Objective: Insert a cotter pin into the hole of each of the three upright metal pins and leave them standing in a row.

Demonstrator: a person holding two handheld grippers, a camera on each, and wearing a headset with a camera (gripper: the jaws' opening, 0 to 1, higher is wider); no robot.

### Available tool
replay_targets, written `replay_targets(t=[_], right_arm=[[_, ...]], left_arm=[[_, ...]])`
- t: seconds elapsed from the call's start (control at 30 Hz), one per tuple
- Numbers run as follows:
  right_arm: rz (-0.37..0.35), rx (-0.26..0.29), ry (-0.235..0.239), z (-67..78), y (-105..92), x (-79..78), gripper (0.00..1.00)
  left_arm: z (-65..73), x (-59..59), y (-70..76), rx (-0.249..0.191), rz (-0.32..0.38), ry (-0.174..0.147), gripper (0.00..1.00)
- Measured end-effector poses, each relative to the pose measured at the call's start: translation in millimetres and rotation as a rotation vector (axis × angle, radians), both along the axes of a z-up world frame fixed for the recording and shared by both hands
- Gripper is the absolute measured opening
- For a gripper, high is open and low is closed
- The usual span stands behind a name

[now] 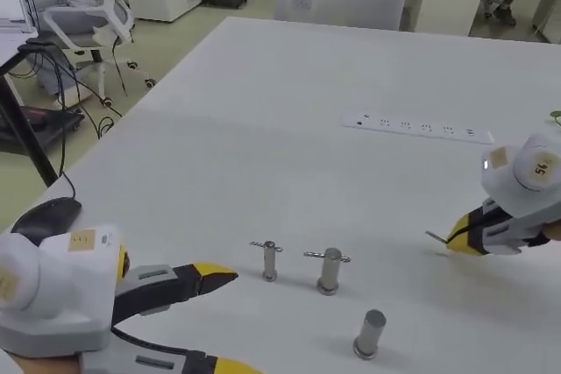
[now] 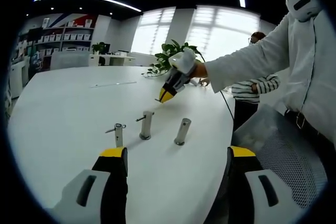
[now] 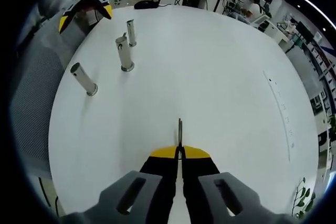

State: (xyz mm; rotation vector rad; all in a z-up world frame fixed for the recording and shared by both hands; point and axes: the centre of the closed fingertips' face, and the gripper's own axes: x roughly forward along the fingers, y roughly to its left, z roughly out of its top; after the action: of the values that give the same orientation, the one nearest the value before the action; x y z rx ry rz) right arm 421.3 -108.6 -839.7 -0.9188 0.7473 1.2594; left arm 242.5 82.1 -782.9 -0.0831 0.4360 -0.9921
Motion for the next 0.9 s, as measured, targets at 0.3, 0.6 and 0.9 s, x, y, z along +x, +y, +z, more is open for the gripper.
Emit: replay_targets(t=[0.3, 0.6, 0.9], right_arm=[[0.021, 0.019, -0.004, 13.5, 3.4, -20.9, 0.03], [0.056, 0.032, -0.013, 27.4, 7.2, -45.0, 0.03], [0.089, 0.047, -0.017, 37.6, 12.5, -68.3, 0.03]], left_arm=[[5.5, -0.9, -7.2, -0.006, -0.012, -0.011, 0.77], [15.0, -2.0, -16.7, -0.011, -0.03, -0.027, 0.76], [23.5, 1.3, -29.2, -0.014, -0.046, -0.04, 0.73]])
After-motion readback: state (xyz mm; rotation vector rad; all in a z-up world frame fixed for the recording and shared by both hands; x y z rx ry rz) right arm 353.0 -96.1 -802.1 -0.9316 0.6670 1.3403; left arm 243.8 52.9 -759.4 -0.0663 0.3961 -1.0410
